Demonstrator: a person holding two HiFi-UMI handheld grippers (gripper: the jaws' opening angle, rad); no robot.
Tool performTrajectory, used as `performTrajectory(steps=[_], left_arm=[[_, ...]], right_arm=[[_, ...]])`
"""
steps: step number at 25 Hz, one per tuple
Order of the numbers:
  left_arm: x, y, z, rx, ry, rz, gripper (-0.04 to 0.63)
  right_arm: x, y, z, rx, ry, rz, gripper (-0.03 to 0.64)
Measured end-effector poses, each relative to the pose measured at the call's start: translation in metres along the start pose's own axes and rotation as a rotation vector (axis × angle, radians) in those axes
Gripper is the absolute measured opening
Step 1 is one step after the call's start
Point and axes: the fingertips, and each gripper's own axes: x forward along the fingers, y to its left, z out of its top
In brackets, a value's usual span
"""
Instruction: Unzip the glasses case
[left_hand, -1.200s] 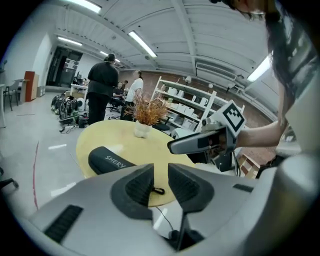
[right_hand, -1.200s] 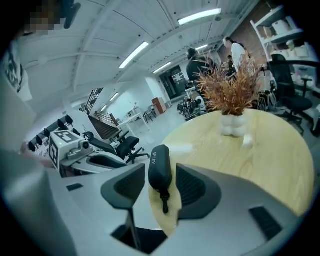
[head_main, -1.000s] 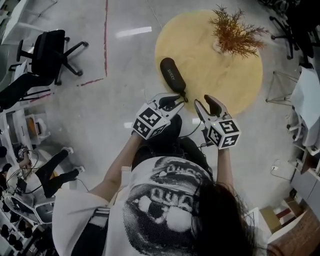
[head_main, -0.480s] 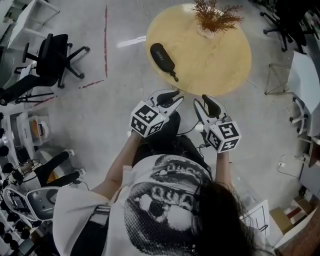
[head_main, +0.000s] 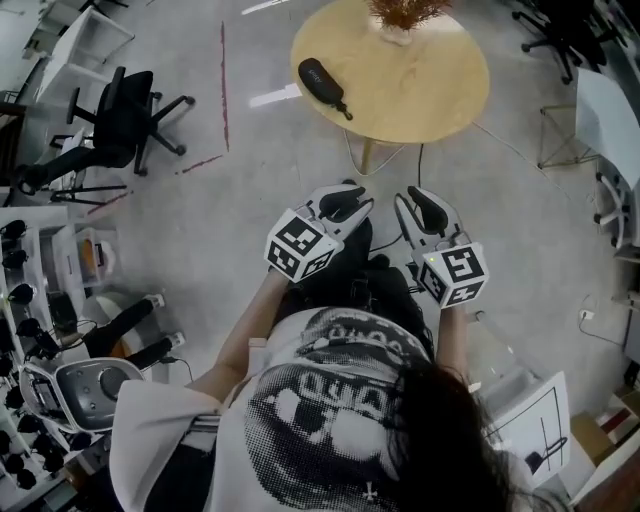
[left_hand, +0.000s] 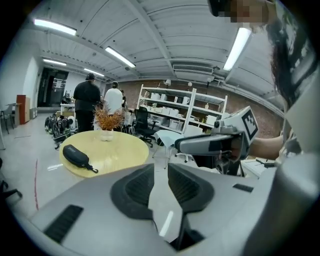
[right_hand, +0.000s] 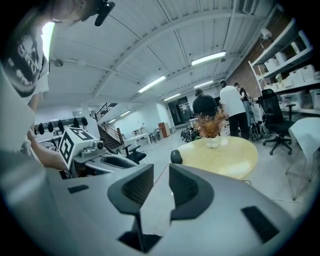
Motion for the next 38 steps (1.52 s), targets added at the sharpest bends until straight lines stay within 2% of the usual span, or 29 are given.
performTrajectory(steps=[8, 12, 20, 38], left_arm=[[-0.026, -0.025, 0.014, 0.008, -0.048, 0.051, 0.069], [-0.037, -0.021, 0.020, 0.004, -0.059, 0.060, 0.054], [-0.051, -0.012, 0.019, -0.012, -0.056, 0.057, 0.015], [-0.059, 0.055, 0.037, -0.015, -0.081, -0.017, 0.014]], right_arm=[[-0.026, 0.017, -0.002, -0.029, -0.020, 0.003, 0.023], [-0.023, 0.028, -0.001, -0.037, -0.008, 0.004, -0.014], [-0.008, 0.038, 0.002, -0.031, -0.008, 0.019, -0.012], [0.060, 0.042, 0.038, -0.057, -0.010, -0.047, -0.006]])
